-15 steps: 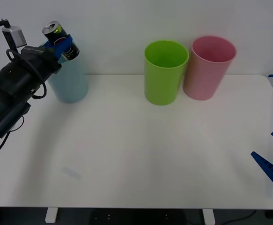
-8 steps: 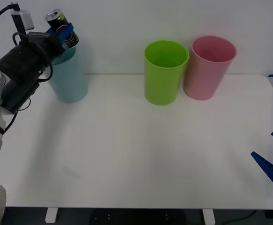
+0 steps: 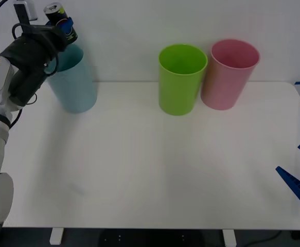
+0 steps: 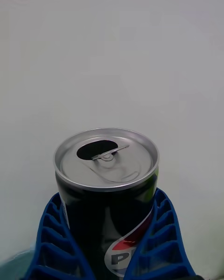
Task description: Grasp the object on the table and drop it into the matching bin: aluminum can to the light blue bin, PET bottle to the pink bin.
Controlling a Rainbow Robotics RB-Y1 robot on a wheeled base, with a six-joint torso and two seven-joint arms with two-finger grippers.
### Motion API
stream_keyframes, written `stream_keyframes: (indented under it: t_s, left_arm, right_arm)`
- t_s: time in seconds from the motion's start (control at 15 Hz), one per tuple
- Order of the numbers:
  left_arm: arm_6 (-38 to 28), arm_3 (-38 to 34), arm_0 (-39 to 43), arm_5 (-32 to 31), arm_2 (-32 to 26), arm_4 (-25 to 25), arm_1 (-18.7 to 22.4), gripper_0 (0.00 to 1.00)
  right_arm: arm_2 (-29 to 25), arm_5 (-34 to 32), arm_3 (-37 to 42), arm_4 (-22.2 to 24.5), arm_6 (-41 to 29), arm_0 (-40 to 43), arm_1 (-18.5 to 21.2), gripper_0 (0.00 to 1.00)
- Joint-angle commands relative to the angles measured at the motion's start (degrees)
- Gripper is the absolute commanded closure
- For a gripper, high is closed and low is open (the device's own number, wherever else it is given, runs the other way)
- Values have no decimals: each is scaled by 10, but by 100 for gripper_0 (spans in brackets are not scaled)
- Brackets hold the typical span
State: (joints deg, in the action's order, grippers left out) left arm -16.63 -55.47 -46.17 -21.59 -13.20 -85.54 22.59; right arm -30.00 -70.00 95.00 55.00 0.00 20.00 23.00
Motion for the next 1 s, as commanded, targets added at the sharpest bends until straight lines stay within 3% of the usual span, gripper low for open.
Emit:
stream_keyframes:
  t_s: [0.07, 0.27, 0.87, 1.0]
  left_arm:
    - [4, 3, -1, 1, -26, -32, 0, 99]
    - [11, 3, 6, -10, -46, -55, 0, 99]
    - [14, 3, 12, -26, -55, -56, 4, 98]
    - [14, 3, 12, -28, -55, -56, 6, 88]
  right_arm:
    - [0, 0, 0, 0, 0, 0, 0, 0]
    - [0, 0, 0, 0, 0, 0, 0, 0]
    - [0, 0, 0, 0, 0, 0, 0, 0]
    - [0, 0, 0, 0, 0, 0, 0, 0]
